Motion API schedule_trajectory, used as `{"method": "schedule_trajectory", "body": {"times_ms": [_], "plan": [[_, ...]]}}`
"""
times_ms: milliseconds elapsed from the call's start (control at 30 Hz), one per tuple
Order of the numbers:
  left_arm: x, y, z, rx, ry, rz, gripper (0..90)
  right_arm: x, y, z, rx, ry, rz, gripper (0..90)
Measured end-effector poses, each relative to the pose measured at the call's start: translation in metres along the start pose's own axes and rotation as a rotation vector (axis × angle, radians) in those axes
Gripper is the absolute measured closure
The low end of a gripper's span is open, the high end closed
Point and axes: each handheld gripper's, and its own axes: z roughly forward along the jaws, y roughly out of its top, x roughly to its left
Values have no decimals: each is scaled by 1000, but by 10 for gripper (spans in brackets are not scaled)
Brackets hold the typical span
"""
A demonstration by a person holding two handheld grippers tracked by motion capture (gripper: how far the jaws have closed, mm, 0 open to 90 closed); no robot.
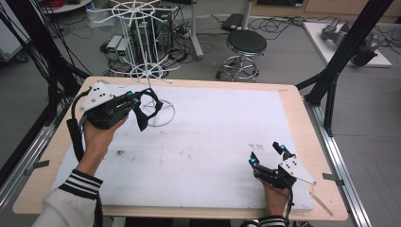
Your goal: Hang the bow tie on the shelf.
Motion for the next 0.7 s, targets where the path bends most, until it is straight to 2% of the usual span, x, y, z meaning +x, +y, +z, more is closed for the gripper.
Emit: {"method": "schedule_trajectory", "body": {"times_ms": [333, 700], "plan": [[11, 1, 9, 19, 17, -34, 880, 0, 0, 0, -2, 1, -1, 100], [11, -2, 18, 42, 50, -36, 880, 0, 0, 0, -2, 1, 5, 100]]}}
